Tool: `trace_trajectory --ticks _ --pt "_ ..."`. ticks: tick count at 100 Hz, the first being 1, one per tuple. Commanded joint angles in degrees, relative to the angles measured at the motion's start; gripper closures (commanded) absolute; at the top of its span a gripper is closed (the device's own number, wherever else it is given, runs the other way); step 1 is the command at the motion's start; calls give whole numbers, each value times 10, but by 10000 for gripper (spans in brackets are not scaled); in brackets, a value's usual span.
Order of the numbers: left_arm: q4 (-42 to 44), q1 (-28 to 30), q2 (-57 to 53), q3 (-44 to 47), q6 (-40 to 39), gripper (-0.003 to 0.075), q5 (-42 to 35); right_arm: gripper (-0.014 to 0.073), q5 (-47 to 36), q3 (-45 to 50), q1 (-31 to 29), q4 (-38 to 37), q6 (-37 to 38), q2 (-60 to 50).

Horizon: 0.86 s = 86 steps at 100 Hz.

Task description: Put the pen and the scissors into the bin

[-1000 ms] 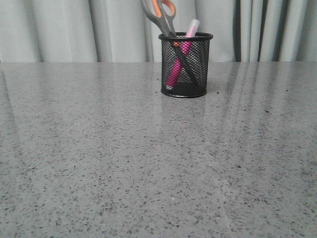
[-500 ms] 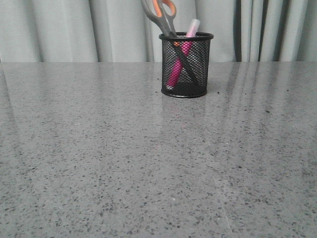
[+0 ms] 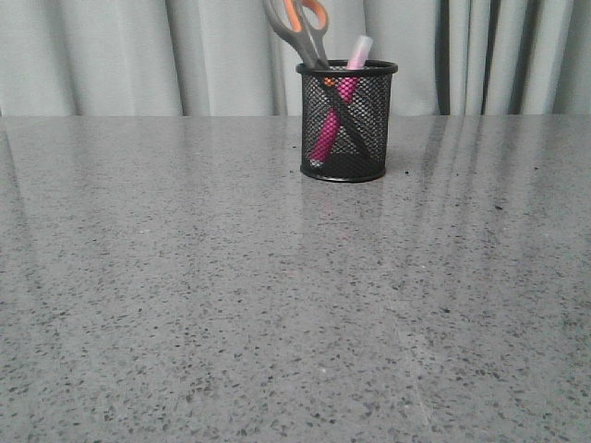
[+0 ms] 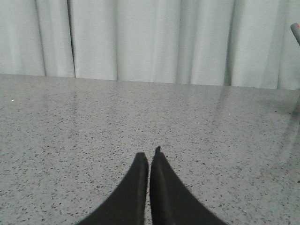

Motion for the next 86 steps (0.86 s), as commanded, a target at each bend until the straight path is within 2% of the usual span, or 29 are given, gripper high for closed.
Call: trace_trajectory --ticks 1,86 --pt "-6 1 -19 25 -5 739 -43 662 -36 8 -5 7 0 -11" --pt "-6 1 -19 25 -5 739 -43 662 -36 8 -5 18 0 -11"
